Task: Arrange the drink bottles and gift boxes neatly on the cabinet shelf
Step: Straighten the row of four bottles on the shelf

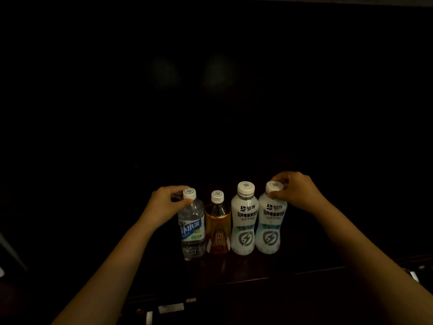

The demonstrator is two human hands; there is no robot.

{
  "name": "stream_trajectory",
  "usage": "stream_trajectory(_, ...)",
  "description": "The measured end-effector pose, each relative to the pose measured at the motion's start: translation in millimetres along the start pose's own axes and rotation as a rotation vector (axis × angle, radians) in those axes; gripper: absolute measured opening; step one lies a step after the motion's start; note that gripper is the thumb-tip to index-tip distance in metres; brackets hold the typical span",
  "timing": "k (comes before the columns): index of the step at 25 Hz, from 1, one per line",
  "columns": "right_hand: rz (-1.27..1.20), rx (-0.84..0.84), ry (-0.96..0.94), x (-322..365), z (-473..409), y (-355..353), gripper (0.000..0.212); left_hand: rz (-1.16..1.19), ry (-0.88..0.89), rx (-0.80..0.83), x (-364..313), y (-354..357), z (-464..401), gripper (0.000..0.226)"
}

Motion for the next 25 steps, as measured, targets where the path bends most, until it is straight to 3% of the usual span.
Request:
stream_trajectory(7, -0.04, -0.014, -0.01, -2.8, 5.0, 2.1, 0.058, -0.043, -0.007, -0.022, -4.7, 3.0, 5.0, 0.043)
stream_trajectory(12, 0.005, 0.002, -0.078, -2.4, 7.1, -3.5, 0.06, -0.089, -0.045, 0.055, -10.2, -3.9, 7.0, 0.052)
stream_trajectory(17, 0.057, -0.19, -0.296, 33.5, 13.3, -9.9, 0.057, -0.243, -0.082, 0.091, -21.8, -24.2, 21.4, 0.062)
stream_trajectory(21, -0.063, -0.073, -0.512, 98.3, 22.4, 9.7, 0.055, -0.373, -0.061, 0.158, -42.9, -65.4, 41.6, 0.068)
stream_trajectory(25, -0.094, 0.089, -0.62, 157.7, 47.2, 41.6, 0.051, -0.296, -0.089, 0.198, -49.3, -134.9, 80.2, 0.063)
Point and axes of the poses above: each hand's wrist, its own z-axis away from the middle knuckle, its own y-axis out of the palm, x = y × z, the point moved 1 cm from there along -z, towards the middle knuckle, and after that the axes turned 7 degrees about -x, right-handed, at the moved point
